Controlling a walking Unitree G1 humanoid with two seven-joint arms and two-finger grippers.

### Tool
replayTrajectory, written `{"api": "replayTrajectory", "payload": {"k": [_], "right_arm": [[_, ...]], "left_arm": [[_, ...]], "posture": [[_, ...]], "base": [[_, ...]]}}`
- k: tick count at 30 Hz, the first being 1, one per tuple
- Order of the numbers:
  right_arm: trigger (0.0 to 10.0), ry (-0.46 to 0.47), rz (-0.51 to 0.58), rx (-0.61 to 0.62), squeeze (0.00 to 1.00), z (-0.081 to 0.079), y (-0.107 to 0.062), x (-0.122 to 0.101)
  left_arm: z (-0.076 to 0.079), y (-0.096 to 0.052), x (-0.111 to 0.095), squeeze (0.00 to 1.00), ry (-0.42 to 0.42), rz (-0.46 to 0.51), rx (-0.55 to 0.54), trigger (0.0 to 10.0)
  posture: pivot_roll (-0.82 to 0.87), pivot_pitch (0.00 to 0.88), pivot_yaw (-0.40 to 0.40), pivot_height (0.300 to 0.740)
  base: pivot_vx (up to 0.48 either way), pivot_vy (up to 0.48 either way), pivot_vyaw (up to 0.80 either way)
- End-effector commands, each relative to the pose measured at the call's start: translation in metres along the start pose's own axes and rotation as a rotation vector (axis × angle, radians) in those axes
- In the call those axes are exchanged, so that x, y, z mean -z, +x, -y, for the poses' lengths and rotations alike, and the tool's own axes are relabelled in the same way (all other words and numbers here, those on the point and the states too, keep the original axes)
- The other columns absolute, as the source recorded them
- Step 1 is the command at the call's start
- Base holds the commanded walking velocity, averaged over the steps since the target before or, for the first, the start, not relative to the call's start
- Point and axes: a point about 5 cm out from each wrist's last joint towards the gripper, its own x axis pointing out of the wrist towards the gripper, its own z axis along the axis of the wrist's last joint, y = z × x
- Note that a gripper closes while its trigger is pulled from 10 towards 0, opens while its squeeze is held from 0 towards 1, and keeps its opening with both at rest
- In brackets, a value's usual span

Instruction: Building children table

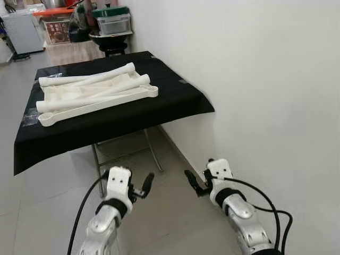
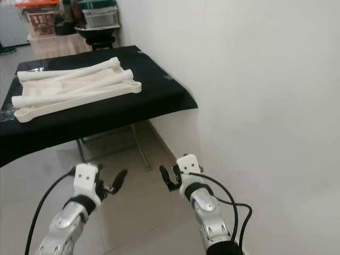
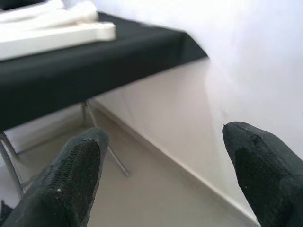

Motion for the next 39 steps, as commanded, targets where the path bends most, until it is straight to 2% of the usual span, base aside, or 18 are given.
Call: {"api": "replayTrajectory", "payload": {"k": [1, 7, 8, 9, 15, 21, 22, 27, 33, 39], "right_arm": [[10.0, 0.019, 0.036, -0.031, 1.00, -0.005, 0.001, -0.005], [10.0, 0.024, 0.027, -0.026, 1.00, -0.005, 0.002, -0.005], [10.0, 0.024, 0.018, -0.014, 0.81, -0.004, 0.001, -0.004], [10.0, 0.037, 0.013, -0.007, 0.00, -0.003, -0.001, -0.004], [10.0, 0.060, -0.005, -0.005, 0.00, -0.001, -0.003, -0.004], [10.0, 0.052, 0.030, -0.030, 0.00, -0.003, -0.003, -0.010], [10.0, 0.083, 0.046, -0.021, 0.00, -0.001, -0.004, -0.012], [10.0, 0.046, 0.039, -0.028, 0.00, -0.003, 0.000, -0.014], [10.0, 0.045, 0.020, -0.034, 0.00, -0.003, 0.001, -0.014], [10.0, 0.034, 0.007, -0.051, 0.00, -0.002, 0.002, -0.014]], "left_arm": [[-0.008, -0.002, 0.001, 0.00, -0.011, -0.019, -0.031, 10.0], [-0.007, -0.006, 0.002, 0.00, 0.007, -0.047, -0.027, 10.0], [-0.005, -0.009, 0.003, 0.00, 0.020, -0.061, -0.018, 10.0], [-0.004, -0.012, 0.003, 0.00, 0.027, -0.066, -0.014, 10.0], [-0.005, -0.013, 0.001, 0.00, 0.016, -0.077, -0.012, 10.0], [-0.004, -0.012, -0.001, 0.00, 0.014, -0.084, -0.008, 10.0], [-0.004, -0.012, -0.001, 0.00, 0.012, -0.084, -0.008, 10.0], [-0.005, -0.011, -0.004, 0.00, 0.018, -0.089, -0.006, 10.0], [-0.005, -0.009, -0.006, 0.00, 0.021, -0.091, -0.004, 10.0], [-0.004, -0.006, -0.009, 0.00, 0.022, -0.083, -0.004, 10.0]], "posture": [[-0.01, 0.000, 0.011, 0.740], [0.01, 0.000, 0.017, 0.740], [0.01, 0.000, 0.017, 0.740], [0.01, 0.000, 0.025, 0.740], [0.00, 0.000, 0.042, 0.740], [0.00, 0.000, 0.045, 0.740], [0.01, 0.000, 0.039, 0.740], [0.01, 0.000, 0.032, 0.740], [0.01, 0.000, 0.030, 0.740], [0.01, 0.000, 0.025, 0.740]], "base": [[0.000, 0.000, 0.00], [0.000, 0.000, 0.00], [0.000, 0.000, 0.00], [0.000, 0.000, 0.00], [0.087, 0.000, 0.00], [0.340, 0.000, 0.80], [0.356, 0.000, 0.00], [0.369, 0.000, 0.59], [0.372, 0.000, 0.00], [0.372, 0.000, 0.52]]}}
